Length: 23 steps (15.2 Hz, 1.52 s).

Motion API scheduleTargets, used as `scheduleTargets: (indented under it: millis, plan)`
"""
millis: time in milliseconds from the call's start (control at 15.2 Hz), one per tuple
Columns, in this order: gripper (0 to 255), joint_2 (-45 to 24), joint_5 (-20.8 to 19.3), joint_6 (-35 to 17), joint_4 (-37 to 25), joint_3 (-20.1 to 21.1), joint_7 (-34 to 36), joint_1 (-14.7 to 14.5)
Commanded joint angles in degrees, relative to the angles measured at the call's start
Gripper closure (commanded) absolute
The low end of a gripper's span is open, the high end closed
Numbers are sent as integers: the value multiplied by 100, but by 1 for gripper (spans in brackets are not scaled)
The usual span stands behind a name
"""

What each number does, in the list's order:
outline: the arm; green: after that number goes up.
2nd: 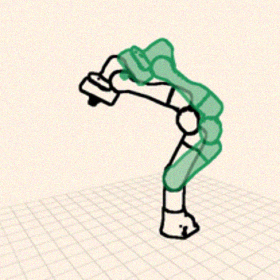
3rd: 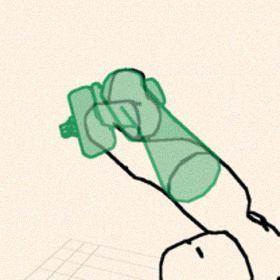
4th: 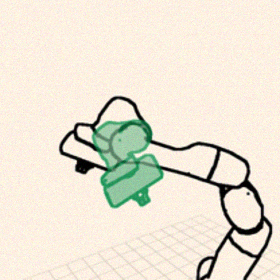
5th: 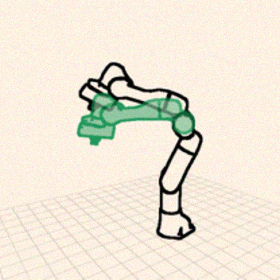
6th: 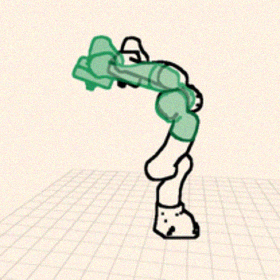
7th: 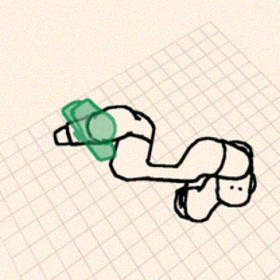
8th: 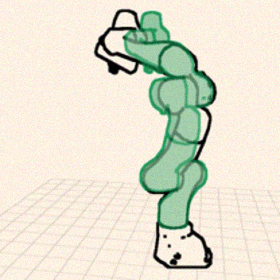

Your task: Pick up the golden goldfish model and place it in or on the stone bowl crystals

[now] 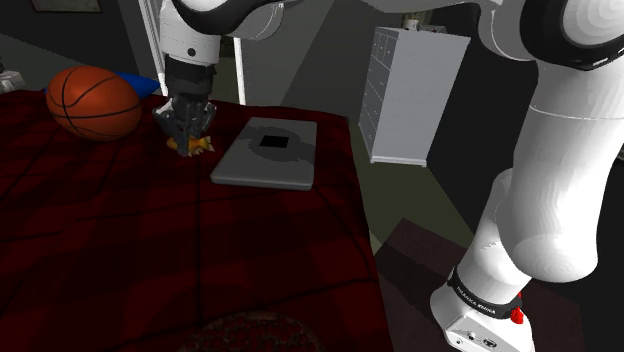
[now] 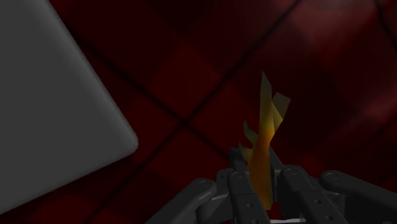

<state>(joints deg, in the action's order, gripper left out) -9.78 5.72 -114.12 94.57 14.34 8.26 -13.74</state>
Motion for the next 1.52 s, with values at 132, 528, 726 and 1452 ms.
scheduleTargets:
  millis: [132, 528, 726, 1452]
  plan:
    - [255, 306, 40, -31, 311, 75, 159, -84]
    - [255, 1113, 176, -319, 1315, 347, 667, -368]
    - [255, 1460, 247, -419, 1710, 507, 950, -521]
    - [255, 2396, 493, -609, 2631, 1246, 2157, -1124]
